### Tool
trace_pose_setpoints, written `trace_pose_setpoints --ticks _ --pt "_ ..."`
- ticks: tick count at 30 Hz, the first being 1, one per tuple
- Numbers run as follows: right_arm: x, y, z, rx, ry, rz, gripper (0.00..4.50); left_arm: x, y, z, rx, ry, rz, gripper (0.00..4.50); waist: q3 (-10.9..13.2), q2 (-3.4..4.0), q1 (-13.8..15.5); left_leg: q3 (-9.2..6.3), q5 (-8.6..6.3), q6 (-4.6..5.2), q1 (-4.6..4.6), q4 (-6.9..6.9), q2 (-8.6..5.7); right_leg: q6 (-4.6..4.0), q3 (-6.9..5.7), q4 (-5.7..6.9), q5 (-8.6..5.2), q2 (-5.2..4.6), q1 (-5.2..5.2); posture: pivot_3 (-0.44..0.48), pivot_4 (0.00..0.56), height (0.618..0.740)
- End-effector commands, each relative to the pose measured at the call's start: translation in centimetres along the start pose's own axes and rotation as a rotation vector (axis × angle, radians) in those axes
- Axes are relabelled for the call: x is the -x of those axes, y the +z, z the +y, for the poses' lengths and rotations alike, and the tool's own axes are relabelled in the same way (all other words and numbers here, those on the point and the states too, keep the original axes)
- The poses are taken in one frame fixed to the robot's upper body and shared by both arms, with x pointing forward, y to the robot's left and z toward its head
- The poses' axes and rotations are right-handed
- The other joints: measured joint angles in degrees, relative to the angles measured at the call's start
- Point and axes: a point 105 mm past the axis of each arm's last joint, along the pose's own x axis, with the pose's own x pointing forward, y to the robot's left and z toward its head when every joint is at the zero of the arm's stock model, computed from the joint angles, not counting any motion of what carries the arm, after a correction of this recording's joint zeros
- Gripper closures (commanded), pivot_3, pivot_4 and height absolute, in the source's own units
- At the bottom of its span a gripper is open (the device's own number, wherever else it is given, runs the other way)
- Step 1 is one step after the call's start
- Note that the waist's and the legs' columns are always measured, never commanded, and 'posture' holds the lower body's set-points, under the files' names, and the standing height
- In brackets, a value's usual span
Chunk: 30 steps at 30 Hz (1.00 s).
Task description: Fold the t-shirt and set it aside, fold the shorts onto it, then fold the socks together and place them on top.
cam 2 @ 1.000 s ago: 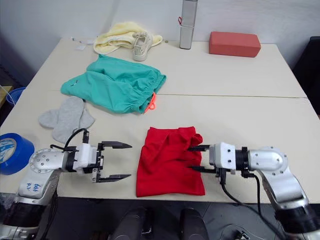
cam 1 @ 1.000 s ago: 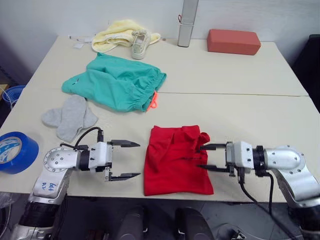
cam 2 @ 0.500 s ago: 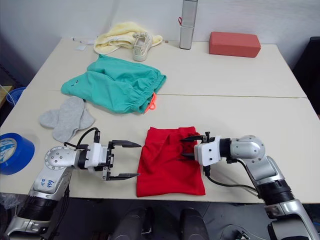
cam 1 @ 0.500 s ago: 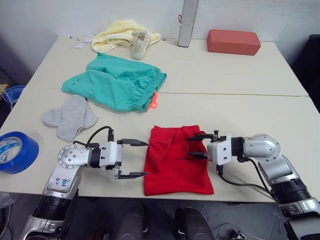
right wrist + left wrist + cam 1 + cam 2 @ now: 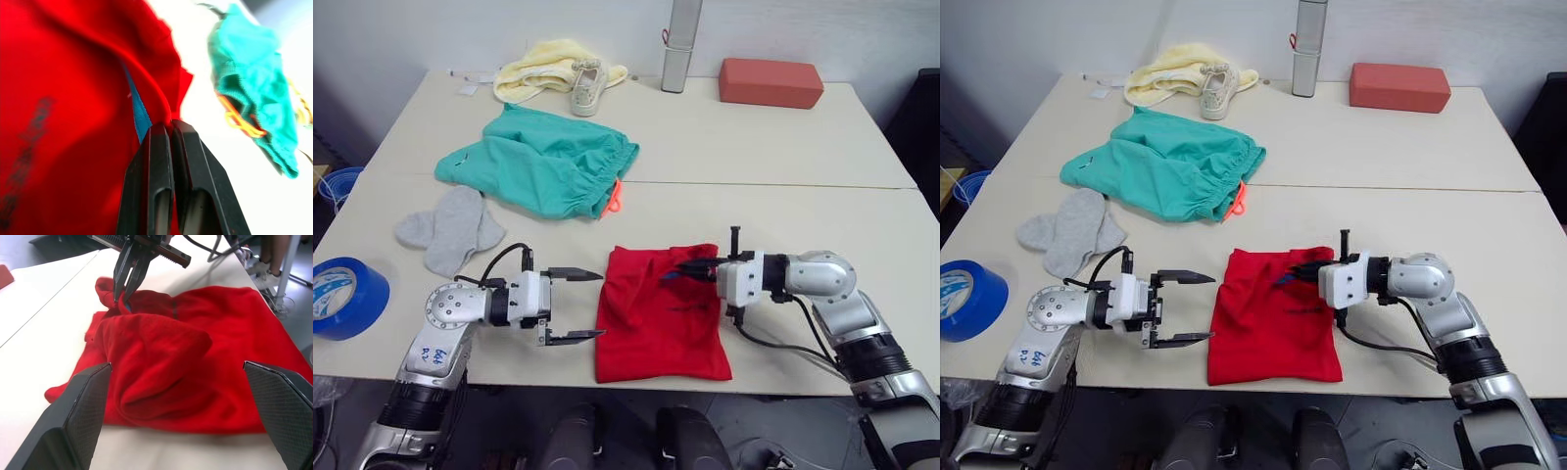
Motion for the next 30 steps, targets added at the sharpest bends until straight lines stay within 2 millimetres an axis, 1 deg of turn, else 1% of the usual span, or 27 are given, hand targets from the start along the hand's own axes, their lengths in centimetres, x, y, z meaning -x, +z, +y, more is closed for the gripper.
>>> trace_pose_setpoints --ticks 1,3,6,8,11,13,14,15,18,20,21,23,25,26,27,29,30 --pt "0.4 0.1 -1.9 -0.108 -0.122 -0.005 4.49 0.3 0.7 0.9 0.001 0.052 -0.03 0.0 0.0 0.0 0.0 0.0 0.0 0.0 0.0 0.01 0.0 0.0 0.0 0.0 0.0 0.0 0.0 0.0 0.15 0.74" --pt "0.2 -0.6 -2.0 -0.166 -0.143 0.025 4.49 0.4 0.6 1.1 0.015 0.067 -0.03 0.0 0.0 0.0 0.0 0.0 0.0 0.0 -0.01 0.01 0.0 0.0 0.0 0.0 0.0 0.0 0.0 0.0 0.15 0.74" --pt "-0.2 -2.3 -1.9 -0.285 -0.189 0.099 4.49 0.4 0.4 1.3 0.039 0.089 -0.03 0.0 0.0 0.0 0.0 0.0 0.0 0.0 -0.01 0.01 0.0 0.0 0.01 0.0 0.0 -0.01 0.0 0.0 0.15 0.74" --pt "-0.2 -3.4 -1.9 -0.334 -0.229 0.145 4.49 0.4 0.3 1.6 0.055 0.11 -0.026 0.0 0.0 0.0 0.0 0.0 0.0 0.0 -0.01 0.0 0.0 0.0 0.01 0.0 0.0 -0.01 0.0 0.0 0.15 0.74" --pt "0.0 -3.9 -2.4 -0.378 -0.301 0.161 4.49 0.4 0.4 2.0 0.074 0.133 -0.031 0.0 0.0 0.0 0.0 0.0 0.0 0.0 -0.01 -0.01 0.0 0.0 0.01 0.0 0.0 -0.01 0.0 0.0 0.15 0.74" --pt "0.3 -3.8 -2.8 -0.484 -0.356 0.127 4.49 0.4 0.6 2.1 0.112 0.152 -0.05 0.0 0.0 0.0 0.0 0.0 0.0 0.0 -0.01 -0.01 -0.01 0.0 0.01 0.0 0.0 -0.01 -0.01 0.0 0.15 0.74" --pt "0.3 -3.7 -2.4 -0.55 -0.34 0.122 4.02 0.3 0.7 2.0 0.128 0.15 -0.064 0.0 0.0 0.0 0.0 0.0 0.0 0.0 -0.01 -0.01 -0.01 0.0 0.01 0.01 0.0 -0.01 0.0 0.0 0.15 0.74" --pt "0.3 -3.7 -2.1 -0.592 -0.324 0.121 3.78 0.3 0.9 2.0 0.138 0.146 -0.073 0.0 0.0 0.0 0.0 -0.01 0.0 0.0 -0.02 -0.02 -0.01 0.0 0.01 0.02 0.0 -0.01 -0.01 0.0 0.15 0.74" --pt "0.7 -2.0 -3.5 -0.629 -0.404 -0.016 2.77 0.0 1.4 1.5 0.154 0.123 -0.102 0.0 0.0 0.0 0.0 -0.02 0.0 0.0 -0.02 -0.04 -0.01 0.0 0.01 0.01 0.0 0.0 0.0 0.0 0.15 0.74" --pt "1.3 -1.2 -3.8 -0.699 -0.415 -0.093 2.08 -0.2 1.7 1.3 0.158 0.115 -0.119 0.0 0.0 0.0 0.0 -0.01 0.0 0.0 -0.02 -0.07 -0.01 0.0 0.02 0.0 0.0 0.0 -0.01 0.0 0.15 0.74" --pt "2.0 -0.9 -3.8 -0.726 -0.409 -0.122 1.73 -0.3 1.9 1.2 0.158 0.109 -0.129 0.0 0.0 0.0 0.0 -0.01 0.0 0.0 -0.02 -0.08 -0.01 0.0 0.01 0.0 0.0 0.0 -0.01 0.0 0.15 0.74" --pt "3.3 -0.6 -3.8 -0.753 -0.402 -0.151 1.73 -0.6 2.2 0.9 0.157 0.09 -0.14 0.0 0.0 0.0 0.1 -0.01 0.0 0.0 -0.02 -0.09 -0.01 0.0 0.01 -0.01 0.0 0.0 -0.01 0.0 0.15 0.74" --pt "4.6 -0.2 -3.7 -0.757 -0.395 -0.169 1.73 -1.0 2.3 0.3 0.165 0.037 -0.142 0.0 0.0 0.0 0.4 -0.01 -0.01 0.02 -0.02 -0.1 -0.02 0.0 0.01 -0.03 0.0 -0.01 -0.01 0.0 0.15 0.74" --pt "5.2 0.1 -3.3 -0.745 -0.368 -0.17 1.69 -1.3 2.4 -0.2 0.167 0.0 -0.144 0.38 0.0 0.0 0.5 -0.01 -0.03 0.05 -0.02 -0.09 -0.03 0.0 0.01 -0.03 0.0 -0.02 0.01 0.0 0.15 0.74" --pt "5.5 0.1 -2.7 -0.733 -0.348 -0.154 1.89 -1.5 2.4 -0.7 0.175 -0.037 -0.137 0.62 0.0 0.0 0.4 -0.01 -0.04 0.07 -0.02 -0.1 -0.06 0.0 0.03 -0.05 0.0 -0.04 0.01 0.0 0.15 0.74" --pt "5.8 0.3 -1.1 -0.722 -0.265 -0.128 2.26 -2.0 2.1 -1.5 0.152 -0.104 -0.114 1.21 0.0 0.0 0.3 0.01 -0.05 0.08 -0.02 -0.11 -0.06 0.0 0.04 -0.08 0.0 -0.04 0.01 0.0 0.15 0.74" --pt "5.7 0.2 -0.1 -0.691 -0.224 -0.098 2.6 -2.3 1.9 -1.8 0.144 -0.132 -0.104 1.58 0.0 0.0 0.3 0.01 -0.05 0.08 -0.01 -0.14 -0.06 0.0 0.04 -0.09 0.0 -0.03 0.01 0.0 0.15 0.74"
